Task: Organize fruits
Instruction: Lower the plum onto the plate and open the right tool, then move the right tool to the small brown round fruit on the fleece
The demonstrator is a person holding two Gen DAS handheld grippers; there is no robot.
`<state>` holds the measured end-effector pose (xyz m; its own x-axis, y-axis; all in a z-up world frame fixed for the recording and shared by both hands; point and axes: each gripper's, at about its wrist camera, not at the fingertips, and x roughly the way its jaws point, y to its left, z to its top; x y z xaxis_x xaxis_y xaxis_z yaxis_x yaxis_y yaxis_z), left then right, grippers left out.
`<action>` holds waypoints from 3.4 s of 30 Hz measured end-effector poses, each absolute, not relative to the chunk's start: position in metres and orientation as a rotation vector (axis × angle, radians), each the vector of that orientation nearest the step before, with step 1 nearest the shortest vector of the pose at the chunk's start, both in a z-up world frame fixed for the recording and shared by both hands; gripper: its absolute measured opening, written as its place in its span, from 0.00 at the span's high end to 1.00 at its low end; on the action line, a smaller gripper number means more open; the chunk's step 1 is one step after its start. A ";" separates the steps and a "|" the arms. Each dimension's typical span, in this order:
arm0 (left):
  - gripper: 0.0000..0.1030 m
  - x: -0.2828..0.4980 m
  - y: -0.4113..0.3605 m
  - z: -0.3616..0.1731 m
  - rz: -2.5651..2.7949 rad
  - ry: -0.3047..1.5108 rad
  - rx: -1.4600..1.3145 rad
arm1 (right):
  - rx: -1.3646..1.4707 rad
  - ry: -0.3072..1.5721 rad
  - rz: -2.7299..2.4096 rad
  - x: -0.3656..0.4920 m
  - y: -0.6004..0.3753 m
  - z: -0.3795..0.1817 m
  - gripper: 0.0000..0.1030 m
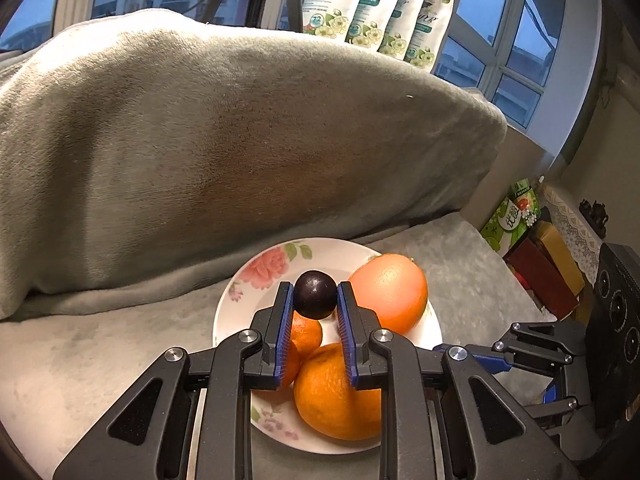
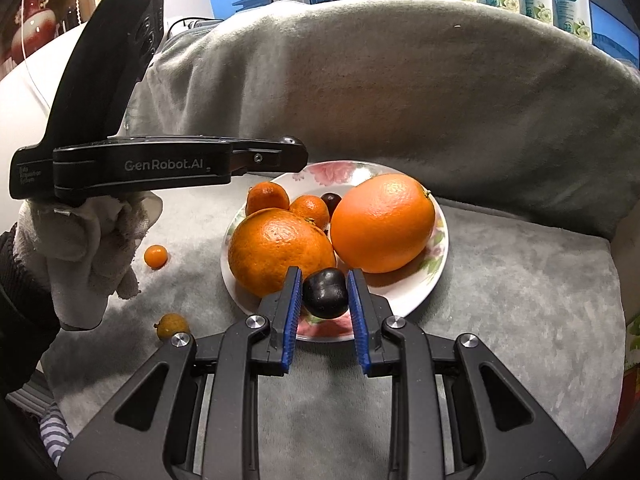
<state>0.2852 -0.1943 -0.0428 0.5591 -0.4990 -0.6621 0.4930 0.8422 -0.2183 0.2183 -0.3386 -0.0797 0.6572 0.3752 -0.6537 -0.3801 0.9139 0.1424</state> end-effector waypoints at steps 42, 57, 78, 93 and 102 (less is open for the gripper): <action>0.23 0.268 -0.203 -0.019 -0.574 0.742 0.029 | -0.034 0.655 0.357 0.194 -0.338 -0.058 0.13; 0.23 0.239 -0.183 0.001 -0.573 0.694 0.028 | -0.029 0.639 0.336 0.172 -0.333 -0.043 0.13; 0.23 0.212 -0.060 -0.010 -0.421 0.695 -0.086 | -0.036 0.663 0.416 0.151 -0.290 -0.058 0.13; 0.48 0.192 -0.051 -0.069 -0.437 0.816 -0.104 | -0.065 0.768 0.504 0.153 -0.252 -0.096 0.34; 0.60 0.193 -0.057 -0.089 -0.452 0.864 -0.103 | -0.081 0.816 0.539 0.157 -0.238 -0.110 0.53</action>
<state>0.1928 -0.0573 -0.0893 0.5612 -0.4243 -0.7106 0.3418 0.9008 -0.2678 0.1573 -0.2376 -0.1098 0.5586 0.4262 -0.7116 -0.4874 0.8628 0.1342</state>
